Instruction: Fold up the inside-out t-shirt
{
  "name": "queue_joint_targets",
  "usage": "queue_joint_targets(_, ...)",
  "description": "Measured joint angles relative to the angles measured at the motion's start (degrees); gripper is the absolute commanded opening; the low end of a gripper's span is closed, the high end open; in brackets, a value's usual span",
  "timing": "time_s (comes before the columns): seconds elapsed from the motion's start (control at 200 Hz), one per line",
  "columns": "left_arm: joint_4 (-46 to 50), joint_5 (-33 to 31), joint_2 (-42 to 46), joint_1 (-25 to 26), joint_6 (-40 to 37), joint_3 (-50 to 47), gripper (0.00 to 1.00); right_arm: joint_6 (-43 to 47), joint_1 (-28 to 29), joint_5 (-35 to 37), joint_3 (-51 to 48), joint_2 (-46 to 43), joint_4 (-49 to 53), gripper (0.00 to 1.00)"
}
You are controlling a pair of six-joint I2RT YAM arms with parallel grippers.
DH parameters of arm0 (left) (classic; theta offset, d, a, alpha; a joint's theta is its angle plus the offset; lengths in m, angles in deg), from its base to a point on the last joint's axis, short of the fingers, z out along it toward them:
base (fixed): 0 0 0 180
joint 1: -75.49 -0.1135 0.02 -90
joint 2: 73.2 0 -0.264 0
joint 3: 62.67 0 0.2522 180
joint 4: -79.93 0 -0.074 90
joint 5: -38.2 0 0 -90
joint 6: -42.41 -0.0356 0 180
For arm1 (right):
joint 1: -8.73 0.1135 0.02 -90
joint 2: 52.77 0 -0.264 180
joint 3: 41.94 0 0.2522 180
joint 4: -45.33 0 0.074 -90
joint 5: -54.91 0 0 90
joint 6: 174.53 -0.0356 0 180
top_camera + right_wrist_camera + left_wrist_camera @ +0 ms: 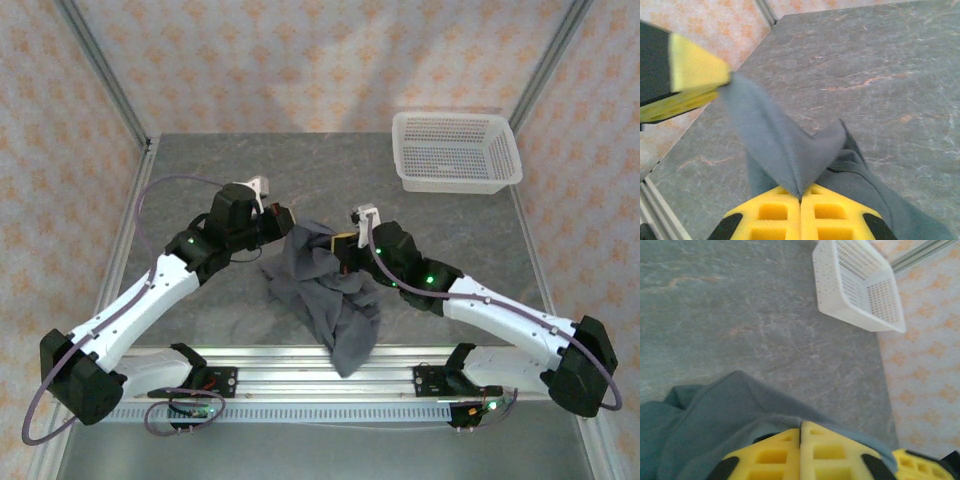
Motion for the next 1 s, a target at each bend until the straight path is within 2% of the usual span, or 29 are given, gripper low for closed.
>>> queue_joint_targets(0.065, 1.0, -1.7, 0.3, 0.0, -1.8, 0.0, 0.47, -1.0, -2.1, -2.1, -1.9, -0.6, -0.8, 0.00)
queue_joint_targets(0.155, 2.2, -4.2, 2.1, -0.1, -4.1, -0.9, 0.62, -1.9, -4.1, -5.4, -3.0, -1.0, -1.4, 0.00)
queue_joint_targets(0.285, 3.7, -7.7, 6.9, 1.2, -9.9, -2.7, 0.63, -3.0, -5.7, -9.4, -3.1, -1.0, -2.7, 0.00)
queue_joint_targets(0.395, 4.7, -12.4, 8.6, 9.4, -17.0, -2.7, 0.65, -3.4, -6.5, -11.8, -3.1, -1.0, -3.0, 0.00)
queue_joint_targets(0.485, 5.7, -18.6, 6.7, 16.7, -22.7, -2.5, 0.76, -3.4, -6.8, -13.9, -2.8, -0.6, -3.0, 0.00)
queue_joint_targets(0.57, 5.7, -24.0, 2.9, 18.1, -27.1, -2.5, 0.84, -3.3, -6.9, -16.1, -1.7, 0.5, -2.6, 0.00)
queue_joint_targets(0.666, 6.0, -28.6, -3.5, 18.0, -30.2, -1.4, 0.86, -3.4, -6.9, -18.3, 0.3, 2.0, -1.8, 0.00)
queue_joint_targets(0.796, 5.1, -31.0, -11.6, 16.9, -31.2, 1.1, 0.85, -3.3, -6.9, -21.2, 2.3, 3.3, -1.4, 0.00)
queue_joint_targets(0.856, 4.3, -31.2, -13.1, 15.2, -30.6, 1.7, 0.80, -3.4, -6.9, -22.4, 2.7, 3.5, -1.2, 0.00)
queue_joint_targets(0.911, 3.5, -31.1, -13.5, 13.0, -29.7, 1.7, 0.72, -3.4, -6.9, -23.4, 2.7, 3.6, -1.2, 0.00)
queue_joint_targets(1.001, 1.7, -28.9, -13.5, 9.3, -28.7, 1.9, 0.64, -3.4, -6.9, -24.7, 2.7, 3.7, -0.8, 0.00)
